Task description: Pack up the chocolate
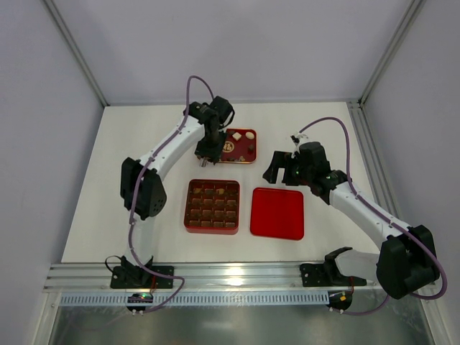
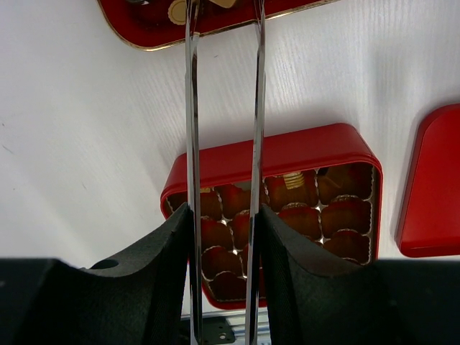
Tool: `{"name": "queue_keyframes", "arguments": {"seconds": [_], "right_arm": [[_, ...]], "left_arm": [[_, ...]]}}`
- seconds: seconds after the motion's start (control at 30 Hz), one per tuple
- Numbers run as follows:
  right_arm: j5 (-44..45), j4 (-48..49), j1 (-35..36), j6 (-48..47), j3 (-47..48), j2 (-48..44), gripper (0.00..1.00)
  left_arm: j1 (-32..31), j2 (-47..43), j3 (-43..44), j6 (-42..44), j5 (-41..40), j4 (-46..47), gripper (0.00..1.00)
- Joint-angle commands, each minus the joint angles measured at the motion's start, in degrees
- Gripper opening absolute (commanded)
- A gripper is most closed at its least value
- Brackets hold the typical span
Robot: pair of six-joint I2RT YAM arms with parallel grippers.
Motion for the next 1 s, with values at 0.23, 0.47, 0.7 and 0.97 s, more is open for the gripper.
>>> {"name": "queue_keyframes", "arguments": {"seconds": [0.23,0.47,0.7,0.97], "right_arm": [[0.6,1.8,-0.2,-0.4,0.1,-1.3,1.00],[0.6,1.6,-0.4,-0.7,0.6,-1.2,1.00],[0.5,1.5,-0.7,-0.9,0.7,-1.2,1.00],[0.3,1.7,-0.8,-0.9,0.6,-1.0,1.00]], "left_arm": [[-0.1,2.3,4.2,1.1,1.9,-0.7,0.38],[-0.1,3.8,7.5,0.6,1.2,-0.8,0.35],[0.1,4.7,10.6,-0.4,0.1,-0.4,0.34],[0.5,5.4,11.9,-0.8,-0.2,-0.1,0.34]]}}
